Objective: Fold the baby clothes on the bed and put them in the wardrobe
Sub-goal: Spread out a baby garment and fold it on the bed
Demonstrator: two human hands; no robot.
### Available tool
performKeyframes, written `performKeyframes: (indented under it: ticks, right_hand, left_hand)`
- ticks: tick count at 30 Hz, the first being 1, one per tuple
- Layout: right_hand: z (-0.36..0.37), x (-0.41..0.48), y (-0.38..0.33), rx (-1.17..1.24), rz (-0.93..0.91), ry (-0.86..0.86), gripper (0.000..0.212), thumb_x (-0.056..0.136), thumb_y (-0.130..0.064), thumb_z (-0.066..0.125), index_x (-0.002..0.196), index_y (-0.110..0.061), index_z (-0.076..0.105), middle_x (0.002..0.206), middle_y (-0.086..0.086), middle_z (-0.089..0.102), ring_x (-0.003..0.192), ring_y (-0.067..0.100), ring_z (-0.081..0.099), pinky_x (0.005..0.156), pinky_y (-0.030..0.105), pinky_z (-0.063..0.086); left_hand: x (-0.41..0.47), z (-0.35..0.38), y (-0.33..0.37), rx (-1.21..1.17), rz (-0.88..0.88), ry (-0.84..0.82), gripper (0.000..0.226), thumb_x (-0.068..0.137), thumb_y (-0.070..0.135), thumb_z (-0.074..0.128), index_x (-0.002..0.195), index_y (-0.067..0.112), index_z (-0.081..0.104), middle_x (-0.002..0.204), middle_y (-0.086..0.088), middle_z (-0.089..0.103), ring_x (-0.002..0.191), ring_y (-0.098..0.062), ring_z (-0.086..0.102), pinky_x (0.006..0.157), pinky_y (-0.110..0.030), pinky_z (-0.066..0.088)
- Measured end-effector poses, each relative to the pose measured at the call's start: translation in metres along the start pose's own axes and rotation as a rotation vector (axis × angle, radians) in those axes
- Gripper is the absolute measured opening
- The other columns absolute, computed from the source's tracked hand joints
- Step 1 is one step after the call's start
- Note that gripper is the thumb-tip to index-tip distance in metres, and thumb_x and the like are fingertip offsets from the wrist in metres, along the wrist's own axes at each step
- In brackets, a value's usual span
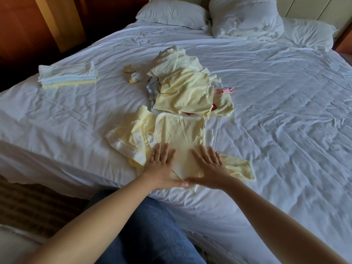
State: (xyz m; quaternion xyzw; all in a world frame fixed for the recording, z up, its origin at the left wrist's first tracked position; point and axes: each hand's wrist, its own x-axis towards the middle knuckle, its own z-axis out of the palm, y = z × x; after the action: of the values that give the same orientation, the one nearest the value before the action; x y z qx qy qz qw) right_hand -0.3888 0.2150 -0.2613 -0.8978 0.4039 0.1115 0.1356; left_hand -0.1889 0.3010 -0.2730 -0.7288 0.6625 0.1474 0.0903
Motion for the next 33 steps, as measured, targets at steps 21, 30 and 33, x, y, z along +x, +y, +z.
performKeyframes:
  ticks: [21,30,33]
  right_hand:
    - [-0.092,0.073,-0.087,0.224,-0.265,0.214,0.03,0.093,-0.026,0.058,0.121,-0.026,0.065,0.131,-0.006,0.06,0.121,0.012,0.054,0.09,0.025,0.042]
    - [-0.108,0.164,-0.184,0.144,-0.475,0.18,0.028,0.094,-0.025,0.055,0.12,-0.026,0.066,0.122,-0.006,0.066,0.113,0.013,0.059,0.09,0.031,0.049]
    - [-0.104,0.196,-0.194,0.057,-0.44,0.177,0.026,0.096,-0.029,0.052,0.114,-0.029,0.069,0.116,-0.006,0.068,0.108,0.015,0.06,0.084,0.027,0.045]
  left_hand:
    - [-0.038,-0.033,-0.122,-0.355,-0.145,0.83,0.016,0.085,0.021,0.068,0.1,0.023,0.07,0.1,0.009,0.067,0.093,-0.014,0.061,0.073,-0.03,0.051]
    - [-0.026,-0.008,-0.159,-0.479,-0.163,0.871,0.017,0.091,0.015,0.061,0.103,0.02,0.072,0.094,0.005,0.07,0.085,-0.013,0.063,0.077,-0.03,0.053]
    - [-0.017,0.0,-0.169,-0.561,-0.139,0.886,0.012,0.09,0.015,0.065,0.097,0.022,0.073,0.086,0.009,0.07,0.078,-0.009,0.062,0.073,-0.028,0.051]
